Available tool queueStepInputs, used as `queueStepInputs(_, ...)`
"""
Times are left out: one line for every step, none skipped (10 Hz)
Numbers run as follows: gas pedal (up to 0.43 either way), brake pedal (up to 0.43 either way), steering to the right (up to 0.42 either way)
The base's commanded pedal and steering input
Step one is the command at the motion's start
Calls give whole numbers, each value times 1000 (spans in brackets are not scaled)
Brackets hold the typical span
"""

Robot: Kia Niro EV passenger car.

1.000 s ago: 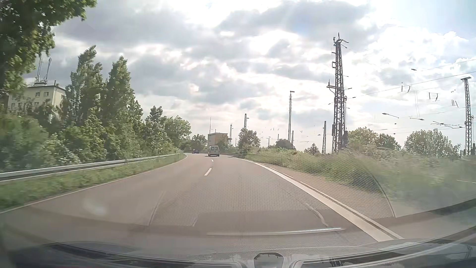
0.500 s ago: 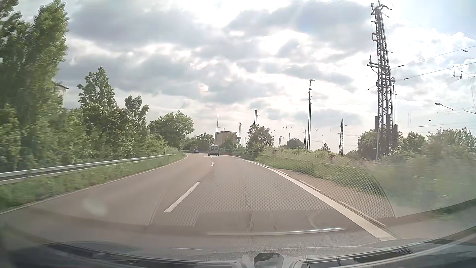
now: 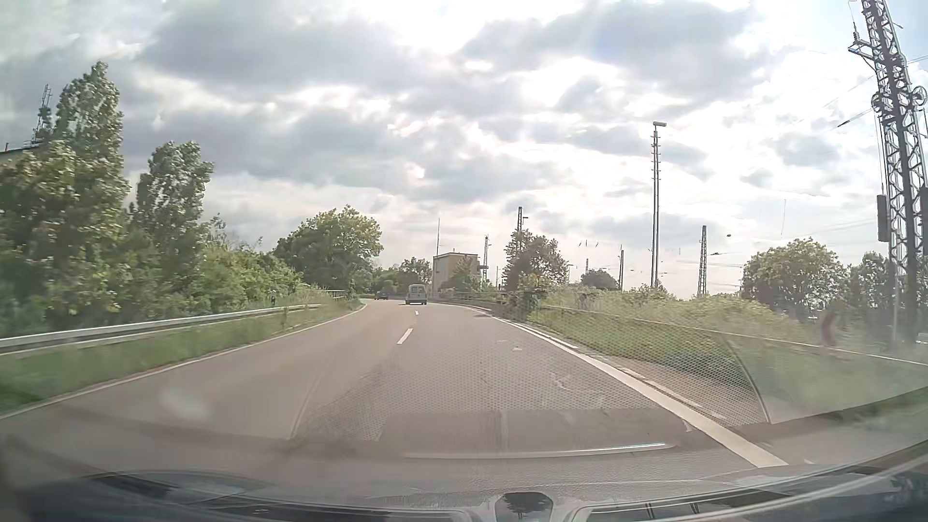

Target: Follow the waypoints while adhering to traffic rules and regulations

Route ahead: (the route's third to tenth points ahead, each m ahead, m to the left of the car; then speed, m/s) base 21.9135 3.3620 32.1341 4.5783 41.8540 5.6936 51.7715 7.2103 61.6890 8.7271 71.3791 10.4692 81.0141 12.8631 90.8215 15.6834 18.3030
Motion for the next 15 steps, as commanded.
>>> queueStepInputs(79,0,-16)
queueStepInputs(87,0,-16)
queueStepInputs(98,0,-15)
queueStepInputs(98,0,-16)
queueStepInputs(98,0,-15)
queueStepInputs(98,0,-12)
queueStepInputs(98,0,-10)
queueStepInputs(98,0,-10)
queueStepInputs(98,0,-10)
queueStepInputs(110,0,-12)
queueStepInputs(110,0,-12)
queueStepInputs(110,0,-13)
queueStepInputs(110,0,-15)
queueStepInputs(110,0,-16)
queueStepInputs(110,0,-16)
